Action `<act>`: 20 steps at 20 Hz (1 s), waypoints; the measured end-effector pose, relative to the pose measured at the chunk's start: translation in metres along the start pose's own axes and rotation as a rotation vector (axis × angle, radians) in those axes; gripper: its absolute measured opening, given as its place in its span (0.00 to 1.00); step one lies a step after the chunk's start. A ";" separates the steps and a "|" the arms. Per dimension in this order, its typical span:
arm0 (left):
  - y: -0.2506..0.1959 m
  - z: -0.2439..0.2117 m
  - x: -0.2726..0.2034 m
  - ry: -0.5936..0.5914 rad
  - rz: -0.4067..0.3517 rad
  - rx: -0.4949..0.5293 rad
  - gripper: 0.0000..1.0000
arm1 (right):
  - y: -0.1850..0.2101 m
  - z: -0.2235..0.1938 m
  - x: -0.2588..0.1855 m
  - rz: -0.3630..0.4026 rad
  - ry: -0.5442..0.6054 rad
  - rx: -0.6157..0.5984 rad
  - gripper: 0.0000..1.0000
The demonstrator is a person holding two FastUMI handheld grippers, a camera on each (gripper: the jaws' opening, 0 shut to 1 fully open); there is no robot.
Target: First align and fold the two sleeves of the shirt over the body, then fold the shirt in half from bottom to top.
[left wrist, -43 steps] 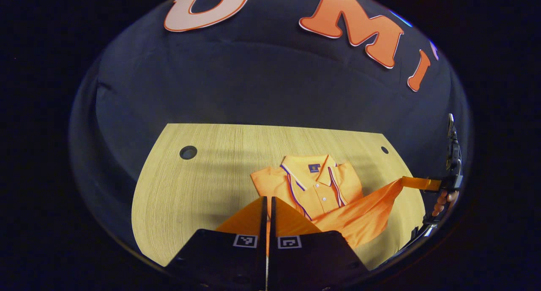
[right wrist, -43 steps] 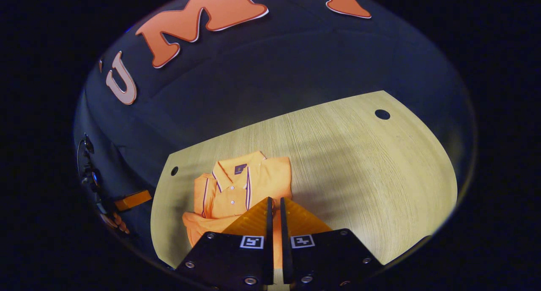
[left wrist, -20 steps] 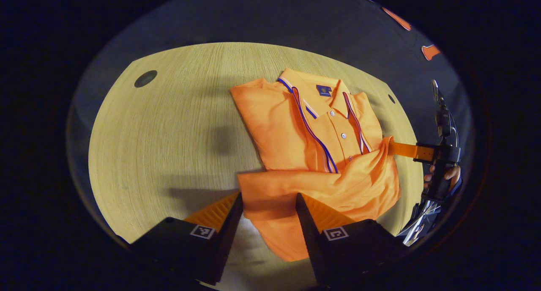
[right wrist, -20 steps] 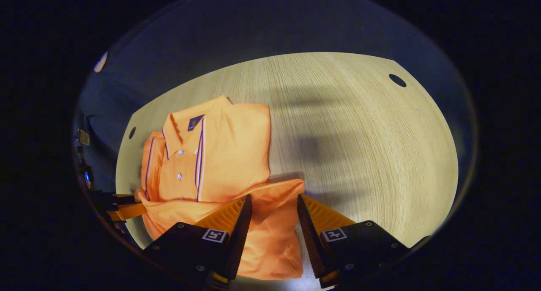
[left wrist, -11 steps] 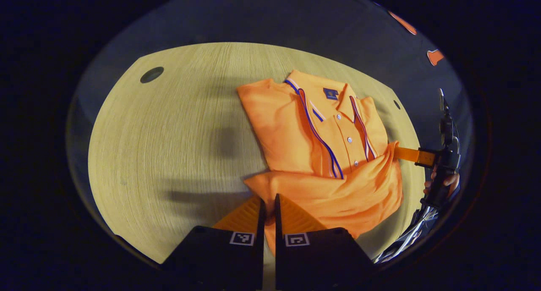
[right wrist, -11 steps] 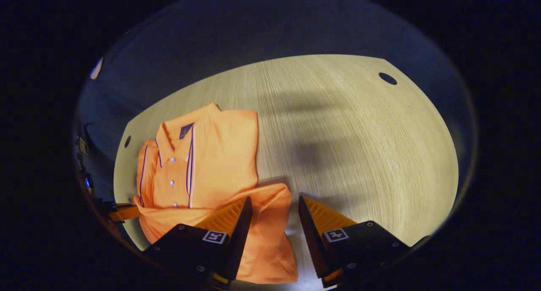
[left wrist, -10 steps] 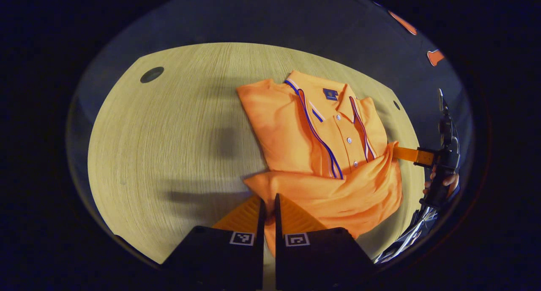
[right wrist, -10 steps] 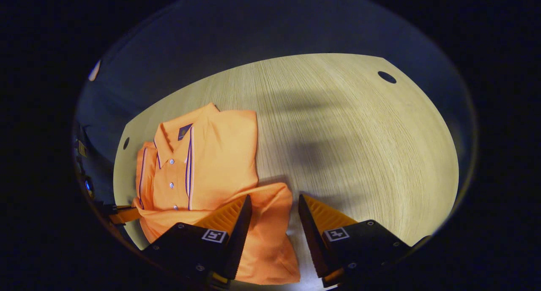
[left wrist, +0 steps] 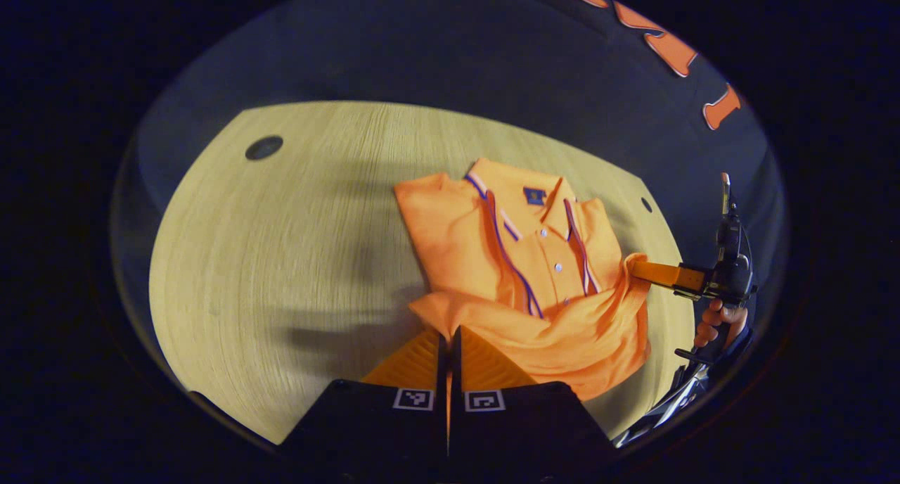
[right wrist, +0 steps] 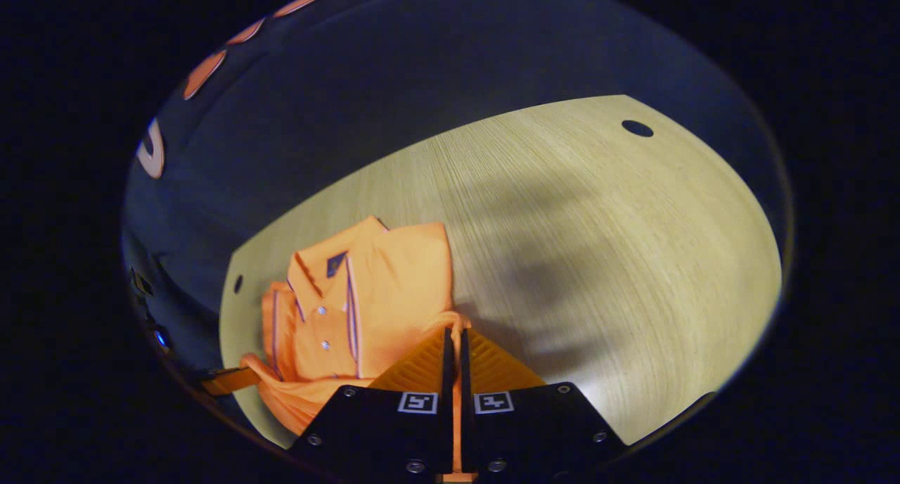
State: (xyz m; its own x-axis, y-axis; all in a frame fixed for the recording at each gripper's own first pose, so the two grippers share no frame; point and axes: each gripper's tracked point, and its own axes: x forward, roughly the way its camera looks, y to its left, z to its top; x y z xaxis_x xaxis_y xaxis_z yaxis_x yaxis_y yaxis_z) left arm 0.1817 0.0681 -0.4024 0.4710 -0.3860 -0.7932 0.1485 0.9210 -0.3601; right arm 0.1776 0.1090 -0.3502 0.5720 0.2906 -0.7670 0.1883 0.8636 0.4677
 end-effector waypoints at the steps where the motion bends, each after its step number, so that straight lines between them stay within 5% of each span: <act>1: 0.000 0.003 0.001 0.005 0.015 0.040 0.02 | -0.002 0.001 0.003 0.009 0.027 0.000 0.05; 13: 0.003 0.108 -0.009 -0.199 0.068 0.135 0.02 | 0.006 0.107 -0.006 -0.004 -0.164 -0.040 0.05; 18: 0.024 0.111 0.021 -0.159 0.136 0.155 0.02 | 0.012 0.101 0.006 -0.011 -0.101 -0.056 0.05; 20: 0.024 0.116 0.015 -0.182 0.142 0.134 0.10 | 0.008 0.102 0.004 -0.040 -0.139 -0.121 0.05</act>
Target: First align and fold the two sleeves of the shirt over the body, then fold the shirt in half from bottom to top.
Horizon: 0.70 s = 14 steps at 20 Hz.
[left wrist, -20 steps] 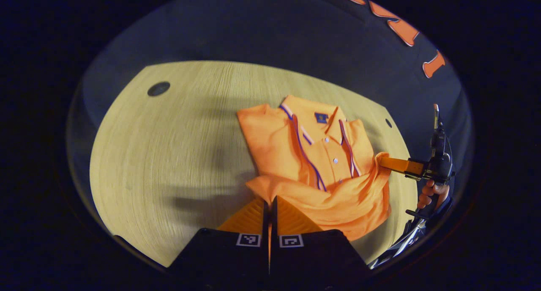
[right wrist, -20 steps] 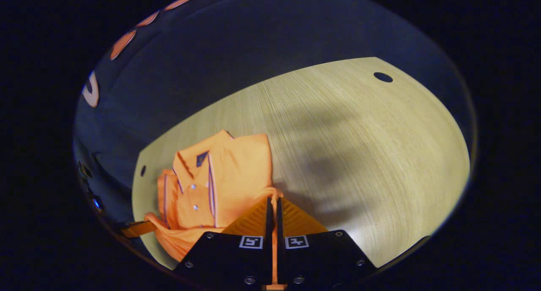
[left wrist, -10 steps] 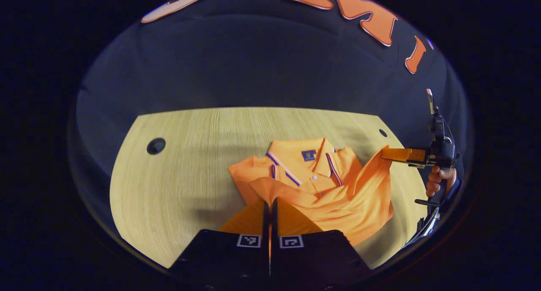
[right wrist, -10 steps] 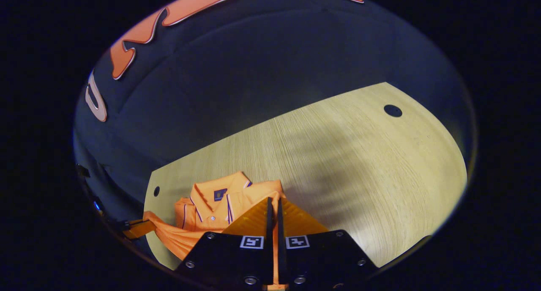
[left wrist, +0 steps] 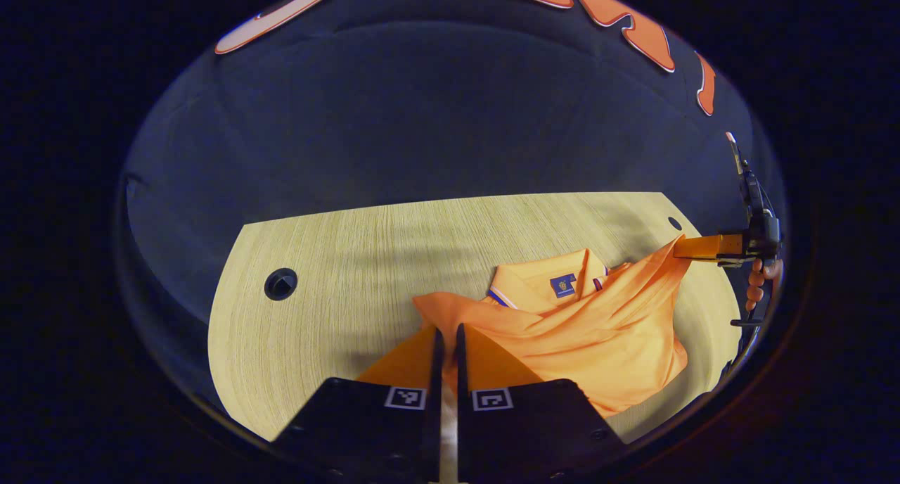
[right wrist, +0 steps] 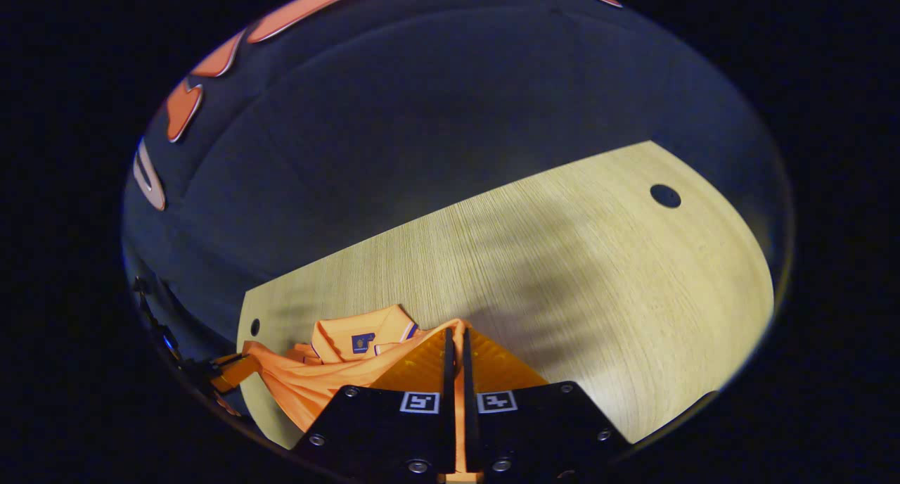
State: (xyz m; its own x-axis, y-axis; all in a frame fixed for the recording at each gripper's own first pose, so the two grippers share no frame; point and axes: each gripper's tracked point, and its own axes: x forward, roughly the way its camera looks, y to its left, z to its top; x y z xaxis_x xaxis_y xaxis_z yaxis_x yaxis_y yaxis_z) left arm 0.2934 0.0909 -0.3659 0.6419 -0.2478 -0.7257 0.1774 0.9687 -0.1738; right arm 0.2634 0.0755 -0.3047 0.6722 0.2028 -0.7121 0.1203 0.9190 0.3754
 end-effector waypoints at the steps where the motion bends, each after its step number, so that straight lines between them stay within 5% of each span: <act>1: -0.003 0.003 -0.005 -0.023 0.006 -0.012 0.22 | 0.001 0.001 -0.007 -0.003 -0.004 -0.013 0.08; 5: 0.003 0.013 -0.033 -0.086 0.078 0.011 0.82 | -0.002 0.018 -0.040 -0.005 -0.076 -0.054 0.60; 6: 0.000 0.016 -0.045 -0.106 0.091 0.015 0.88 | 0.001 0.025 -0.053 0.005 -0.110 -0.057 0.66; 10: -0.022 0.033 -0.101 -0.216 0.123 0.005 0.94 | 0.007 0.041 -0.112 0.019 -0.225 -0.119 0.78; 11: -0.028 0.036 -0.119 -0.242 0.130 0.002 0.96 | 0.011 0.043 -0.131 0.030 -0.255 -0.136 0.73; 12: -0.034 0.038 -0.136 -0.274 0.134 0.001 0.96 | 0.014 0.046 -0.148 0.039 -0.287 -0.152 0.83; 14: -0.046 0.041 -0.176 -0.333 0.141 -0.004 0.96 | 0.017 0.049 -0.183 0.045 -0.348 -0.197 0.85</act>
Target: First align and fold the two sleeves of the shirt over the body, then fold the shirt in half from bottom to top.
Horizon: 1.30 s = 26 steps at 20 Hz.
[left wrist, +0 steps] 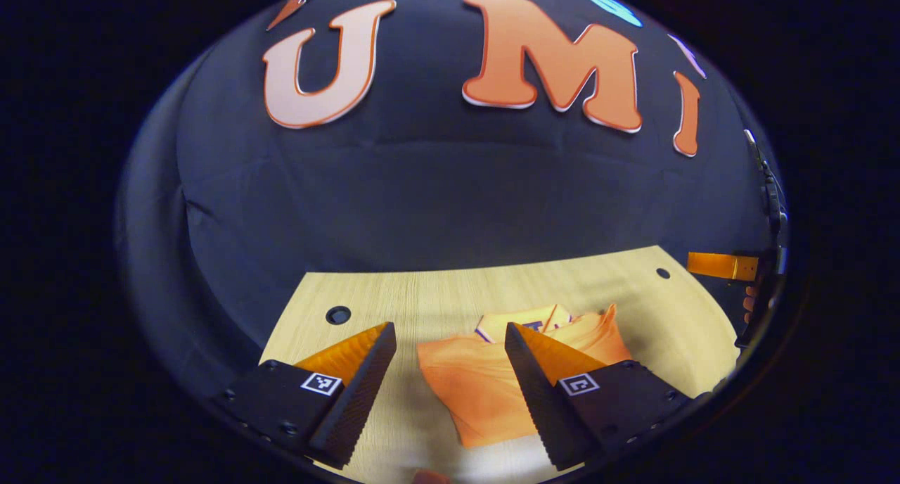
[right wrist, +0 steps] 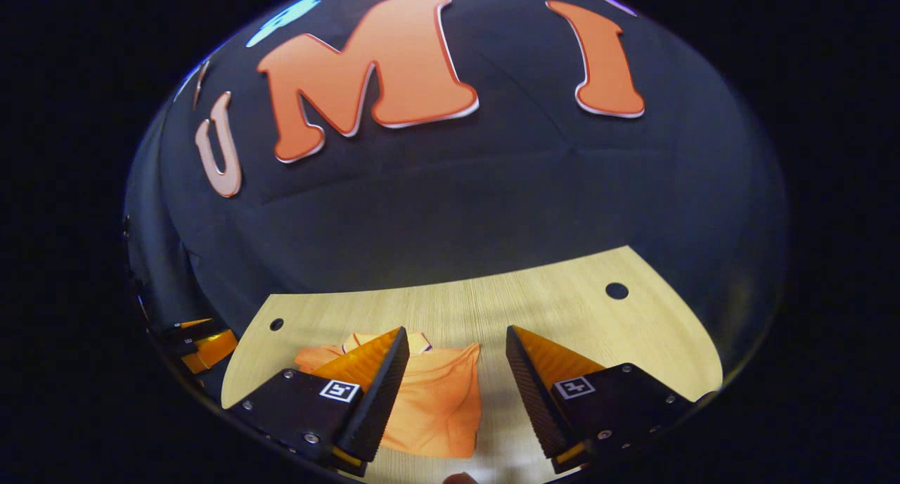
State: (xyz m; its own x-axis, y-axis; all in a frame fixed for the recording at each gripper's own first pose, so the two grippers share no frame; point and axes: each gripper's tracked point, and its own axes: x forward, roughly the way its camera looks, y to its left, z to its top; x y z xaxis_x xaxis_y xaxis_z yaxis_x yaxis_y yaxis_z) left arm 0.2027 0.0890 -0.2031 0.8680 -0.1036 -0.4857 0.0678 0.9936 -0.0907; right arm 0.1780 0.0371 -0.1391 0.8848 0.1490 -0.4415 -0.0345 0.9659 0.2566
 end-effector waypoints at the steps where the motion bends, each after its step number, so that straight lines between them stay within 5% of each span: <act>1: -0.003 0.008 -0.020 -0.032 0.006 -0.003 0.96 | 0.002 0.005 -0.017 0.004 -0.033 -0.026 0.86; 7: -0.027 0.028 -0.120 -0.171 0.033 -0.018 0.96 | 0.007 0.028 -0.110 0.017 -0.212 -0.143 0.88; 15: -0.068 0.023 -0.214 -0.339 0.055 -0.035 0.95 | 0.017 0.021 -0.195 0.106 -0.346 -0.154 0.90; 25: -0.088 -0.008 -0.283 -0.390 0.114 -0.035 0.95 | 0.020 0.002 -0.243 0.145 -0.417 -0.183 0.92; 26: -0.087 -0.013 -0.290 -0.393 0.130 -0.023 0.96 | 0.022 -0.001 -0.246 0.151 -0.423 -0.194 0.99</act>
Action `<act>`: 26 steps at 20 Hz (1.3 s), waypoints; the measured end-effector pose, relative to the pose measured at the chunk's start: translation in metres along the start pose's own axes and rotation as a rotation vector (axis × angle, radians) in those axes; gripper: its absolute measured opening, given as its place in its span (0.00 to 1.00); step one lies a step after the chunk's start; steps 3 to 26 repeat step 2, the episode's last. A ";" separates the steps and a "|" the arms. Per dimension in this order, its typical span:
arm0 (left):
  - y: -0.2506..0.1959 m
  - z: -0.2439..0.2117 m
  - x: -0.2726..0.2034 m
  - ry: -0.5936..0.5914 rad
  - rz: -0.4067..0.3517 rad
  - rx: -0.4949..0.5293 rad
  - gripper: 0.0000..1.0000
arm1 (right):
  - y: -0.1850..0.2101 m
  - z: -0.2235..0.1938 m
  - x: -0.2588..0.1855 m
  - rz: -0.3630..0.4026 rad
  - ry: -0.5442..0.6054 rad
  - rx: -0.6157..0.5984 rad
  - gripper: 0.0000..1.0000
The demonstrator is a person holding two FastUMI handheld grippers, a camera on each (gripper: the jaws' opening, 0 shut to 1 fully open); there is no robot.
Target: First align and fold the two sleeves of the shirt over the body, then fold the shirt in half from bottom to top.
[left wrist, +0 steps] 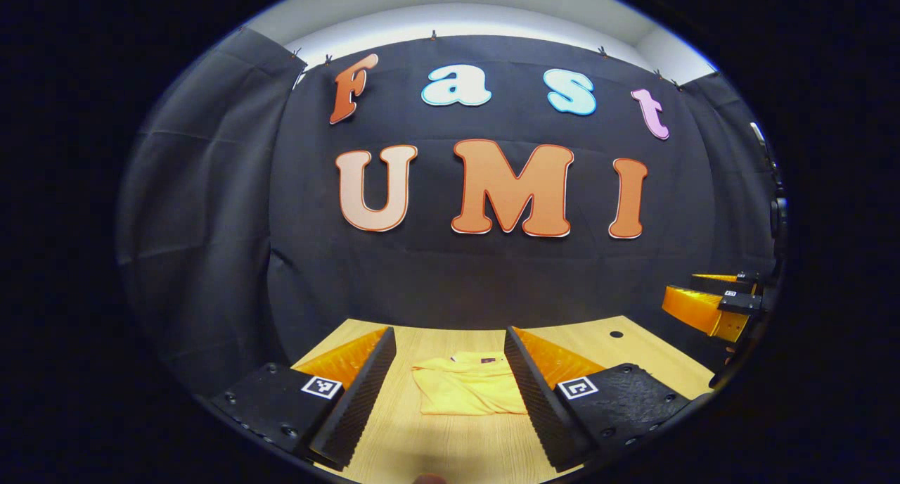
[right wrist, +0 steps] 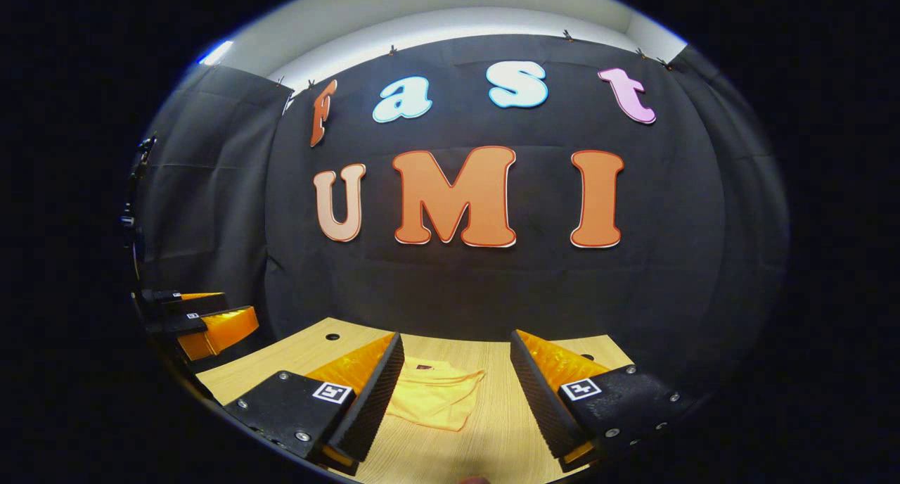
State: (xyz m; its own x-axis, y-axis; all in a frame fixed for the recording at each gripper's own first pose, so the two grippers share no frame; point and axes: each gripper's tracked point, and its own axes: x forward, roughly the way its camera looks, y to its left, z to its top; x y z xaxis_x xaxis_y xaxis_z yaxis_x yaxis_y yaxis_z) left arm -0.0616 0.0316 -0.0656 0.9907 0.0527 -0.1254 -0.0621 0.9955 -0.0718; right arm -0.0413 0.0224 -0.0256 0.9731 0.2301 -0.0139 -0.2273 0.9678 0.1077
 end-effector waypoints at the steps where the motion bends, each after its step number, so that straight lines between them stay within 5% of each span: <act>1: 0.001 -0.003 -0.003 0.005 0.012 0.016 0.95 | 0.002 -0.002 -0.004 0.010 -0.005 -0.013 0.93; 26: 0.003 -0.009 -0.007 0.010 0.026 0.029 0.95 | 0.005 -0.004 -0.007 0.018 -0.007 -0.025 0.95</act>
